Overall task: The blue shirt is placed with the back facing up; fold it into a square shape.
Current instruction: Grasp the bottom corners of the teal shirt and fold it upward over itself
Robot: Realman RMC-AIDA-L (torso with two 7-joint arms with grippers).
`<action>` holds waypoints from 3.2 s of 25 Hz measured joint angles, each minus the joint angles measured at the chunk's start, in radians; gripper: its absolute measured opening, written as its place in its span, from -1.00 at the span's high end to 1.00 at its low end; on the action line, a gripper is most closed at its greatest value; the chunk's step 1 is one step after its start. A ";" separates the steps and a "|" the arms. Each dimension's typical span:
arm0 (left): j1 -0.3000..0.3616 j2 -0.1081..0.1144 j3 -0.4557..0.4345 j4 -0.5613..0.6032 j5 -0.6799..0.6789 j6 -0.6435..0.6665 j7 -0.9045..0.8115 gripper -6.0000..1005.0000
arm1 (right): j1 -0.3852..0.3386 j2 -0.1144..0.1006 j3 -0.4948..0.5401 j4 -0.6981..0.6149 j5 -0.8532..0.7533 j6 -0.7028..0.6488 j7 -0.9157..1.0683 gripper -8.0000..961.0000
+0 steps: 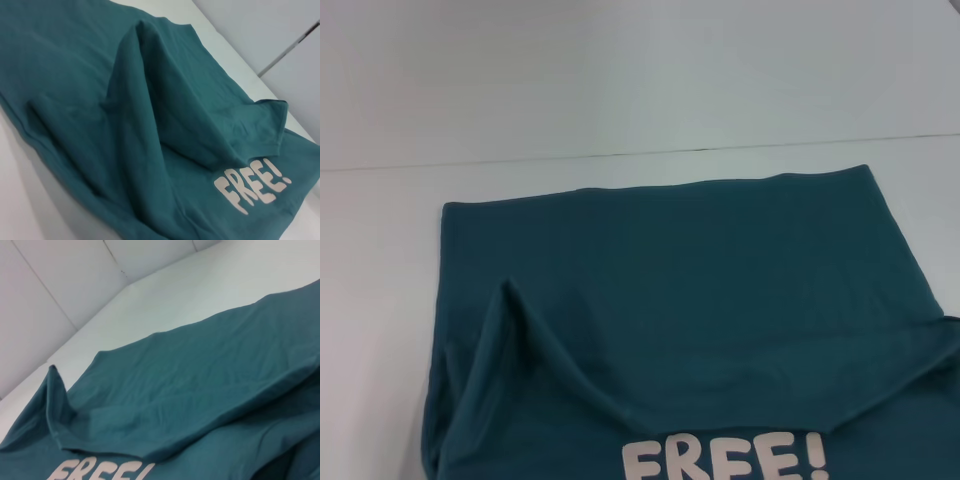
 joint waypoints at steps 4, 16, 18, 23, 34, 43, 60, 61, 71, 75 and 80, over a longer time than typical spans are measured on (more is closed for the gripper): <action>-0.018 0.004 -0.022 0.000 -0.009 0.004 -0.003 0.94 | 0.025 -0.006 0.074 -0.003 0.004 -0.013 0.001 0.95; -0.251 0.068 -0.169 -0.079 -0.110 -0.200 -0.002 0.94 | 0.336 -0.041 0.204 0.024 0.018 0.205 0.012 0.95; -0.307 0.073 -0.165 -0.112 -0.116 -0.314 -0.001 0.94 | 0.391 -0.038 0.200 0.036 0.018 0.295 0.012 0.95; -0.400 0.069 -0.158 -0.193 -0.121 -0.616 0.013 0.94 | 0.501 -0.026 0.161 0.097 0.018 0.493 -0.003 0.95; -0.497 0.042 -0.143 -0.325 -0.181 -0.996 0.176 0.93 | 0.641 0.033 0.090 0.207 0.096 0.881 -0.134 0.95; -0.536 0.024 -0.133 -0.330 -0.260 -1.066 0.282 0.93 | 0.658 0.043 0.054 0.233 0.201 0.941 -0.213 0.95; -0.565 0.020 -0.117 -0.331 -0.318 -1.071 0.293 0.93 | 0.652 0.048 0.045 0.237 0.242 0.945 -0.227 0.94; -0.565 0.020 -0.113 -0.331 -0.324 -1.074 0.293 0.93 | 0.653 0.049 0.045 0.237 0.242 0.946 -0.228 0.94; -0.564 0.020 -0.108 -0.333 -0.345 -1.093 0.303 0.92 | 0.669 0.049 0.045 0.238 0.243 0.952 -0.236 0.95; -0.566 0.020 -0.106 -0.335 -0.345 -1.093 0.303 0.92 | 0.670 0.049 0.045 0.239 0.243 0.952 -0.236 0.95; -0.574 0.023 -0.095 -0.341 -0.346 -1.096 0.304 0.92 | 0.671 0.049 0.045 0.241 0.243 0.957 -0.236 0.95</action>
